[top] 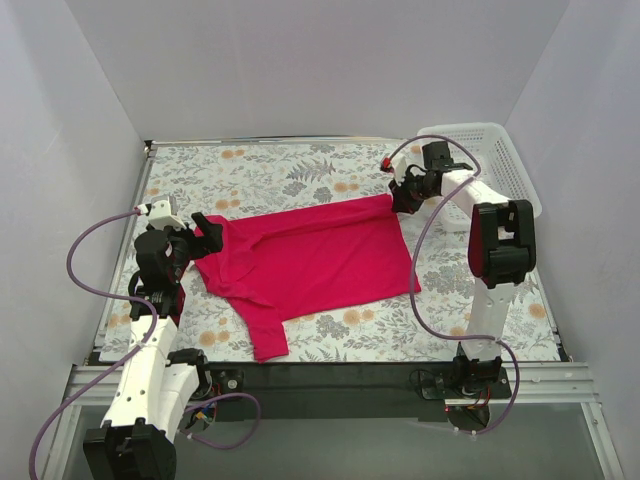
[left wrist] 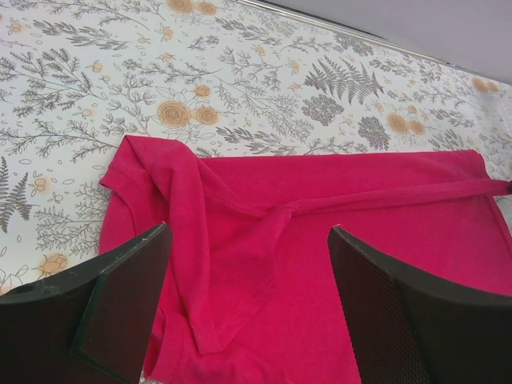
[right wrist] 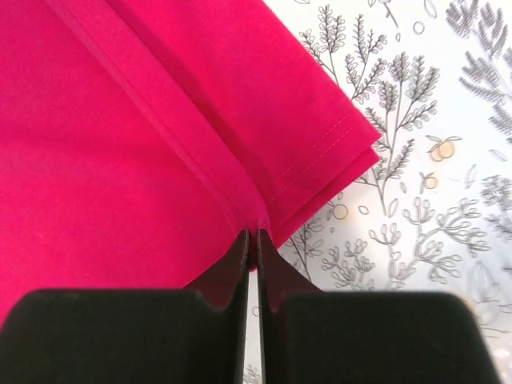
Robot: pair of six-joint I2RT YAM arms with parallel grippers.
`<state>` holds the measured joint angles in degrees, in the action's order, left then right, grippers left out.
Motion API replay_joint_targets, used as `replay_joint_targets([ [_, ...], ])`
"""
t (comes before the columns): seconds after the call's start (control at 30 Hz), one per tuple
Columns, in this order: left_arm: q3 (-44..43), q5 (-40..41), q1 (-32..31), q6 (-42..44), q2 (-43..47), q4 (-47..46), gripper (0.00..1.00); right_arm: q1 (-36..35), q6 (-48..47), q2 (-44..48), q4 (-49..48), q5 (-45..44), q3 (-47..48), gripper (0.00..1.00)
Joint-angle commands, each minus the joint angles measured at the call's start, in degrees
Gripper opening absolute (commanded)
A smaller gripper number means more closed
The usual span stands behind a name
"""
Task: Fold and stack the t-shirts
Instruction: Fold the tshirt
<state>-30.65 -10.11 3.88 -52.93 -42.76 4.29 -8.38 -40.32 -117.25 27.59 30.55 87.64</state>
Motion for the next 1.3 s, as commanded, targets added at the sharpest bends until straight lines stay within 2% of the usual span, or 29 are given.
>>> replay_joint_targets([
  [0.0, 0.5, -0.7, -0.3, -0.1, 0.2, -0.6, 0.73, -0.4, -9.3, 4.0, 1.8, -1.0, -1.3, 0.08],
  [0.17, 0.5, -1.1, -0.4, -0.1, -0.2, -0.7, 0.73, -1.5, -19.2, 4.5, 3.7, -4.1, -3.4, 0.09],
  [0.27, 0.5, -1.4, -0.4, 0.0, -0.5, -0.7, 0.73, -2.2, -22.6, 5.1, 3.5, -6.3, -5.5, 0.13],
  [0.53, 0.7, -1.8, -0.4, -0.1, -0.8, -0.7, 0.73, -2.4, -21.7, 7.9, 2.2, -8.0, -7.5, 0.45],
  [0.6, 0.6, -1.8, -0.4, -0.1, -0.9, -0.8, 0.73, -2.3, -20.3, 9.1, 1.5, -6.6, -7.8, 0.48],
  [0.73, 0.9, -1.7, -0.4, -0.8, -0.9, -1.2, 0.73, -2.2, -16.2, 10.5, 1.2, -2.8, -5.7, 0.48],
  [0.83, 0.8, -1.4, -0.4, -2.8, -2.1, -1.8, 0.73, -1.8, -7.6, 7.1, 0.6, -0.1, -0.7, 0.46],
  [0.87, 0.5, -1.3, -0.5, -3.6, -2.8, -1.9, 0.73, -1.9, -1.1, 5.9, 0.2, 0.6, 0.4, 0.45],
  [0.97, -1.0, 1.0, -0.1, -7.3, -6.4, -1.6, 0.73, -3.0, 13.4, 0.2, -3.2, -6.0, 6.5, 0.45],
  [1.03, -2.2, 3.7, 0.3, -9.9, -9.9, -1.1, 0.74, -3.8, 18.2, -2.8, -3.2, -11.4, 9.7, 0.45],
  [1.13, -3.7, 8.2, 1.0, -14.2, -15.0, -1.1, 0.76, -4.4, 22.2, -6.4, -4.7, -16.0, 11.9, 0.45],
  [1.27, -5.6, 9.3, 2.2, -17.4, -22.3, -2.8, 0.79, -4.2, 23.4, -7.5, -5.8, -19.2, 11.9, 0.45],
])
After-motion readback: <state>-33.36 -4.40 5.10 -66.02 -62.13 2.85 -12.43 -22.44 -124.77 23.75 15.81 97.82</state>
